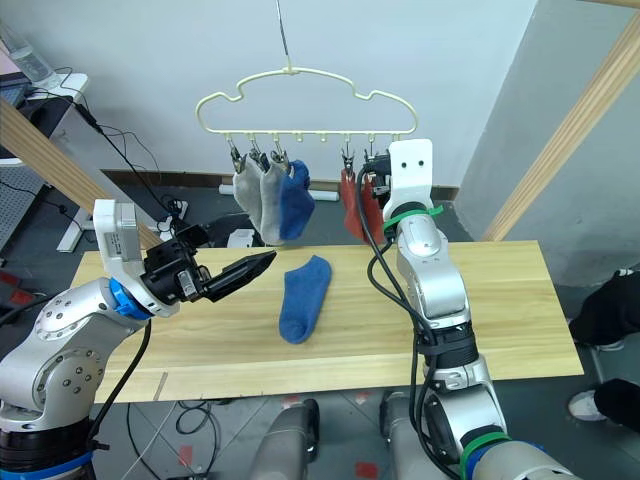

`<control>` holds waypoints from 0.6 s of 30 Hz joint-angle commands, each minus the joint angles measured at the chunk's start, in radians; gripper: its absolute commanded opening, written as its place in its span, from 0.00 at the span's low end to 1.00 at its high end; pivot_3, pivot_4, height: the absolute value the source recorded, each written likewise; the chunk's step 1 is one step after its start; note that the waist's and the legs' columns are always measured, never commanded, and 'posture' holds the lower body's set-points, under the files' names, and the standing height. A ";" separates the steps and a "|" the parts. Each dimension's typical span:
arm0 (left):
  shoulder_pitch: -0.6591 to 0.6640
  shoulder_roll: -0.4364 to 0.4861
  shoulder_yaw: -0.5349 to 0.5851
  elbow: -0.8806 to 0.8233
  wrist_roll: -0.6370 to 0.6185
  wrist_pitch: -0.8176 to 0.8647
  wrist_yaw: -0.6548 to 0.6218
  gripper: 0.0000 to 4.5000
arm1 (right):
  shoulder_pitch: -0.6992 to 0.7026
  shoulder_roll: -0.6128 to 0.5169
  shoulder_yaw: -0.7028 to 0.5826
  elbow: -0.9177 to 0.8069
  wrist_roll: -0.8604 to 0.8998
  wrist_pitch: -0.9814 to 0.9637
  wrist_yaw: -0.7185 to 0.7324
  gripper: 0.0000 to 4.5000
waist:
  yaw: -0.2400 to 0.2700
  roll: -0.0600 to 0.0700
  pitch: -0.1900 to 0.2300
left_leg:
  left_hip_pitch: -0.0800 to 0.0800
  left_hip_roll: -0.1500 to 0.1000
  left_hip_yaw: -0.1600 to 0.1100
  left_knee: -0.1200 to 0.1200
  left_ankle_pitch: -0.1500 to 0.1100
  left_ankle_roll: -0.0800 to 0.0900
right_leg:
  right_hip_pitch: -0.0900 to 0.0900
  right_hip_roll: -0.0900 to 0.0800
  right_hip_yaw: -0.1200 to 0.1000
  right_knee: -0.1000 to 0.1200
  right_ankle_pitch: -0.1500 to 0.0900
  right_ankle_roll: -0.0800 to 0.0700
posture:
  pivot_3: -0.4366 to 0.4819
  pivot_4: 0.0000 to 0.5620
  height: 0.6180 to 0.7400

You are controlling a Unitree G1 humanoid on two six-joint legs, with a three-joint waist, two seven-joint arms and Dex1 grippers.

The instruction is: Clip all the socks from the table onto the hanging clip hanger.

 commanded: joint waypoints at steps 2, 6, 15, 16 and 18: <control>-0.002 0.004 -0.001 -0.035 0.000 -0.008 0.005 1.00 | -0.035 0.012 -0.002 -0.011 -0.005 -0.040 -0.009 0.50 | 0.000 0.000 0.000 | 0.000 0.000 0.000 0.000 0.000 0.000 | 0.000 0.000 0.000 0.000 0.000 0.000 | 0.55 0.57 1.00; 0.002 0.004 0.001 -0.040 -0.002 -0.006 0.008 1.00 | -0.043 0.019 -0.002 -0.003 -0.002 -0.051 -0.006 0.50 | 0.000 0.000 0.000 | 0.000 0.000 0.000 0.000 0.000 0.000 | 0.000 0.000 0.000 0.000 0.000 0.000 | 0.56 0.58 1.00; 0.005 0.004 -0.002 -0.044 -0.003 -0.005 0.017 1.00 | -0.053 0.027 0.004 0.015 0.001 -0.074 0.004 0.50 | 0.000 0.000 0.000 | 0.000 0.000 0.000 0.000 0.000 0.000 | 0.000 0.000 0.000 0.000 0.000 0.000 | 0.56 0.58 1.00; 0.006 0.005 -0.002 -0.045 -0.004 -0.005 0.018 1.00 | -0.054 0.028 0.007 0.016 0.000 -0.076 0.005 0.50 | 0.000 0.000 0.000 | 0.000 0.000 0.000 0.000 0.000 0.000 | 0.000 0.000 0.000 0.000 0.000 0.000 | 0.56 0.58 1.00; 0.006 0.006 -0.002 -0.045 -0.004 -0.005 0.018 1.00 | -0.056 0.030 0.010 0.017 -0.001 -0.078 0.008 0.50 | 0.000 0.000 0.000 | 0.000 0.000 0.000 0.000 0.000 0.000 | 0.000 0.000 0.000 0.000 0.000 0.000 | 0.56 0.58 1.00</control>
